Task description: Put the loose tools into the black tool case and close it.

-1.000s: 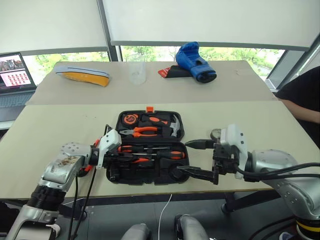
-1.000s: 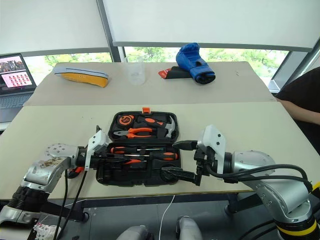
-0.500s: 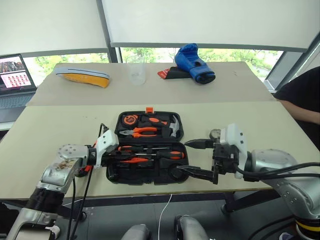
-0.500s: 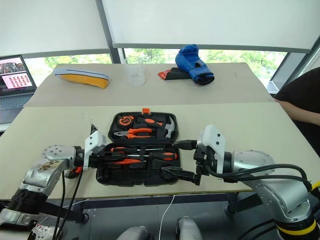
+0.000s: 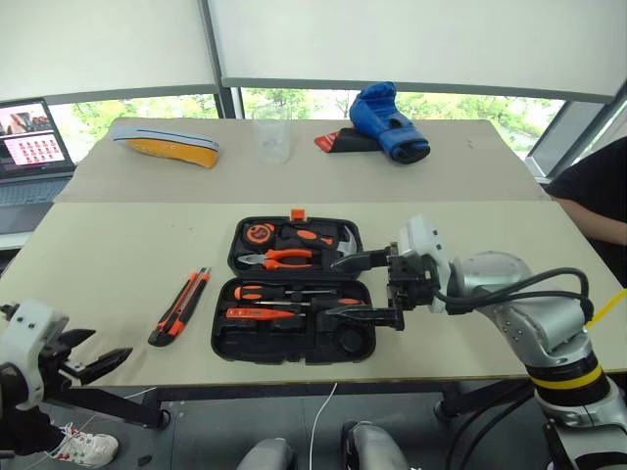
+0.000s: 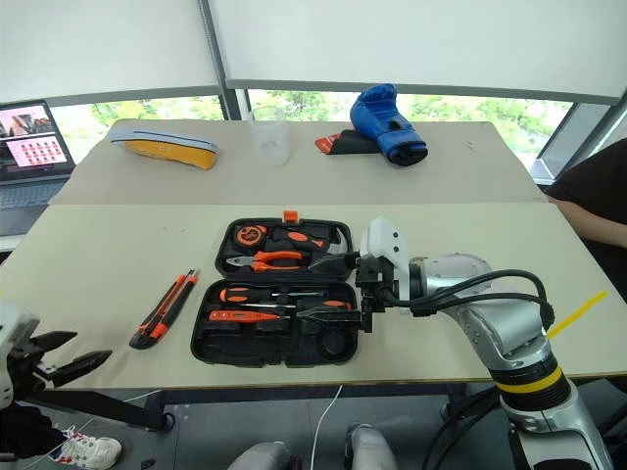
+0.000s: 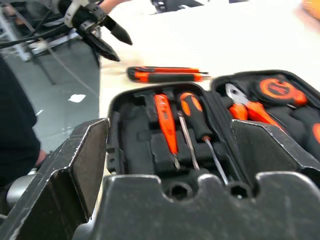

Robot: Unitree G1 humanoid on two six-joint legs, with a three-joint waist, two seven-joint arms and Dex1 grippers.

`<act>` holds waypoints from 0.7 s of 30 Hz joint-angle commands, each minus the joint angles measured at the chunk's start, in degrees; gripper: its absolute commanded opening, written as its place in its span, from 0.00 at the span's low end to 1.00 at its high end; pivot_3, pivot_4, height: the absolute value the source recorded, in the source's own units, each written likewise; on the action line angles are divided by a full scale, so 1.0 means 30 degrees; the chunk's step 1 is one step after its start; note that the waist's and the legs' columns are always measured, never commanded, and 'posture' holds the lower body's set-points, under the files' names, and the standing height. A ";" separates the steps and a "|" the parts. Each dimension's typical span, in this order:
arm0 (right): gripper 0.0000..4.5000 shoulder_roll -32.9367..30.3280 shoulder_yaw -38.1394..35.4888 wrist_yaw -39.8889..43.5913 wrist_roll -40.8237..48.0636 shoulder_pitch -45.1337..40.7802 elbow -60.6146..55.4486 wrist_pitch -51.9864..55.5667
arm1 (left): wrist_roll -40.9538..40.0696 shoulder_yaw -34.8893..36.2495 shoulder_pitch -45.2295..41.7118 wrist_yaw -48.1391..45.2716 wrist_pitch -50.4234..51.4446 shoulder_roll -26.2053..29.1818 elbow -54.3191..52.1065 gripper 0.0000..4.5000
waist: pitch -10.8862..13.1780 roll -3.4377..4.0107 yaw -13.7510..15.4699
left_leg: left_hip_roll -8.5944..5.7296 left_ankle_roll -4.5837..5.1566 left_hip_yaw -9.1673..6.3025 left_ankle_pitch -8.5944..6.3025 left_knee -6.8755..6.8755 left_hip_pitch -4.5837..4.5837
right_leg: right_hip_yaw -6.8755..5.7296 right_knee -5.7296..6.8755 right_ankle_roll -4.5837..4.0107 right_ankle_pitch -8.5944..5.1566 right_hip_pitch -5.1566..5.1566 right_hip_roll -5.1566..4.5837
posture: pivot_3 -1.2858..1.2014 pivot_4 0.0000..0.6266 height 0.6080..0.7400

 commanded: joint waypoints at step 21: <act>1.00 -0.0939 -0.1432 -0.1149 0.0121 0.2378 -0.3265 0.0025 | 0.0745 -0.8847 -0.7157 0.2987 0.5170 0.1861 0.0417 0.40 | 0.0001 0.0020 -0.0724 | -0.0010 -0.0041 0.0035 0.0019 -0.0044 0.0055 | 0.0020 0.0029 -0.0015 0.0002 -0.0075 0.0017 | 0.52 0.24 0.93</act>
